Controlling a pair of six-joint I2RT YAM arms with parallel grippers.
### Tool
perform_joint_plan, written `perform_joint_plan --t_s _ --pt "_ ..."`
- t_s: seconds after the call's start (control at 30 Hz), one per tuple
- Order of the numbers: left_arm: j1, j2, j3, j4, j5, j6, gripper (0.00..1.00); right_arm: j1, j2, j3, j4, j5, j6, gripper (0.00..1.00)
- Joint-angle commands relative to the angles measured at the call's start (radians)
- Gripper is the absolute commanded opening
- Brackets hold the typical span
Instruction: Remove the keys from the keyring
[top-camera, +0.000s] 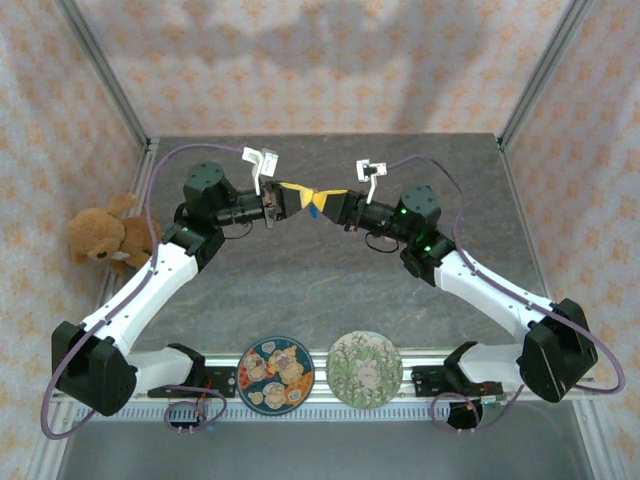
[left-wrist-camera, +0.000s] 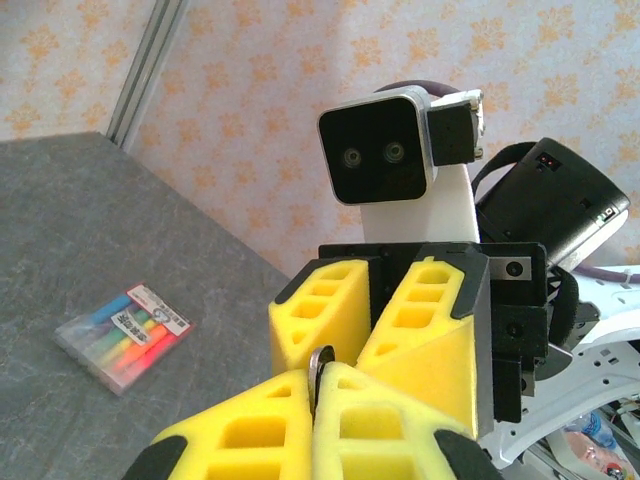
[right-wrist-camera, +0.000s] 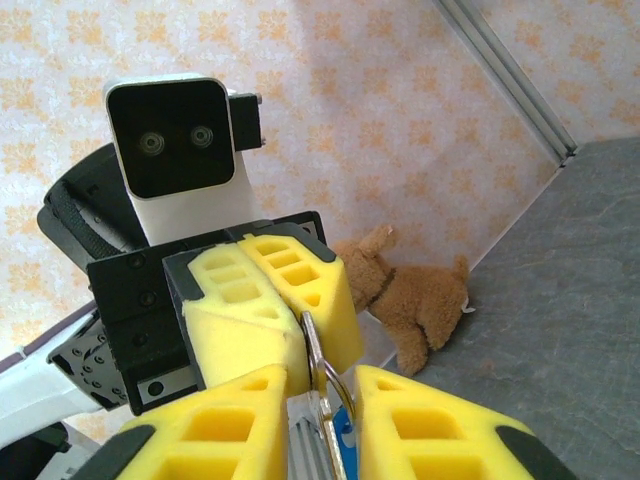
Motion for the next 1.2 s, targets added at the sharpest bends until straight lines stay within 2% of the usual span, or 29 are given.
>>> perform_joint_plan --t_s 0.0,0.1,0.2,0.27,0.37,0.4,0.5,0.6,0.77,0.9,1.17 --pt "-0.004 0.000 -0.008 0.036 0.001 -0.010 0.00 0.020 0.010 0.065 -0.013 -0.030 -0.025 0.18" --pt "-0.004 -0.003 -0.010 0.041 -0.004 -0.014 0.00 0.022 0.019 0.083 -0.050 -0.028 -0.036 0.06" --pt "-0.004 -0.005 -0.011 0.039 -0.012 -0.012 0.00 0.022 0.022 0.089 -0.073 -0.022 -0.039 0.07" --pt "-0.004 -0.005 -0.011 0.038 -0.014 -0.010 0.00 0.022 0.021 0.092 -0.081 -0.020 -0.043 0.00" --pt "-0.002 -0.007 -0.010 0.027 -0.024 -0.009 0.02 0.022 0.014 0.102 -0.125 -0.008 -0.065 0.00" --pt "0.002 -0.014 -0.010 0.021 -0.033 -0.006 0.05 0.022 0.008 0.106 -0.147 0.001 -0.074 0.00" --pt "0.027 -0.052 -0.043 0.020 -0.083 -0.005 0.23 0.022 -0.012 0.137 -0.280 0.045 -0.124 0.00" --pt "0.042 -0.111 -0.091 0.010 -0.136 0.012 0.31 0.020 -0.015 0.187 -0.423 0.066 -0.160 0.00" --pt "0.042 -0.186 -0.178 0.035 -0.199 0.002 0.41 0.020 -0.033 0.202 -0.485 0.071 -0.175 0.00" --pt "0.041 -0.206 -0.240 0.142 -0.192 -0.060 0.44 0.020 -0.043 0.202 -0.474 0.067 -0.174 0.00" --pt "0.006 -0.154 -0.224 0.255 -0.122 -0.144 0.48 0.020 -0.044 0.192 -0.408 0.038 -0.141 0.00"
